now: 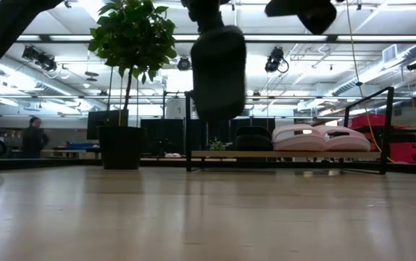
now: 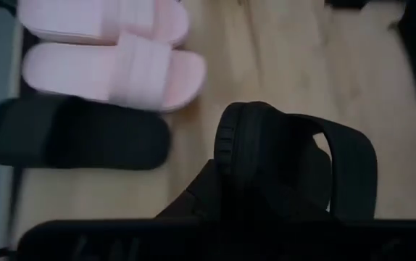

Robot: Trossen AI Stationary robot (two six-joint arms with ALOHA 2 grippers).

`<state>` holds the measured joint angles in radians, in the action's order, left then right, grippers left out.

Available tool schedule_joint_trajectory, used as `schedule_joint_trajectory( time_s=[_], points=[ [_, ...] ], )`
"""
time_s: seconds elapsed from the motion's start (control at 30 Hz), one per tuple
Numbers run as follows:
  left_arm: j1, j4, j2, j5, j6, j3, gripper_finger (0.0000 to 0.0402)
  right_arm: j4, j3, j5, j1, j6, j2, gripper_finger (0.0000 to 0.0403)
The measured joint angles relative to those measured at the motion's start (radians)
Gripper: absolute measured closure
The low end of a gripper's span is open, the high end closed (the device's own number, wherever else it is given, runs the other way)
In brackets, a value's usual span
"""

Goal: Pick and place slides into the shelf
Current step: Put the black slide on the shelf

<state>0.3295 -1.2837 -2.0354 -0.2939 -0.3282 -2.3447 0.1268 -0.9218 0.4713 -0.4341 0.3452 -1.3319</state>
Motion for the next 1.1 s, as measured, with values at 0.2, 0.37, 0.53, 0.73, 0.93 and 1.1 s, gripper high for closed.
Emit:
schedule_joint_trajectory(
  time_s=[0.2,0.37,0.53,0.73,0.93,1.1],
  points=[
    [0.018,0.061,-0.01,0.203,-0.155,0.0,0.0361,0.0,0.0,0.0,0.078,-0.001,0.0,0.0399],
    [0.039,0.169,-0.01,0.235,-0.226,0.0,0.0361,0.0,0.0,-0.032,0.144,-0.001,0.0,0.0392],
    [0.071,0.181,-0.01,0.256,-0.294,0.0,0.0361,0.0,0.0,-0.074,0.19,-0.001,0.0,0.0395],
    [0.127,0.167,-0.01,0.259,-0.313,0.0,0.0361,0.0,0.0,-0.088,0.226,-0.001,0.0,0.0397],
    [0.18,0.162,-0.014,0.216,-0.321,0.002,0.0361,0.0,0.0,-0.088,0.252,-0.001,0.0,0.0394],
    [0.198,0.188,-0.032,0.196,-0.323,0.013,0.0361,0.0,0.0,-0.088,0.263,-0.001,0.0,0.0396]
  ],
)
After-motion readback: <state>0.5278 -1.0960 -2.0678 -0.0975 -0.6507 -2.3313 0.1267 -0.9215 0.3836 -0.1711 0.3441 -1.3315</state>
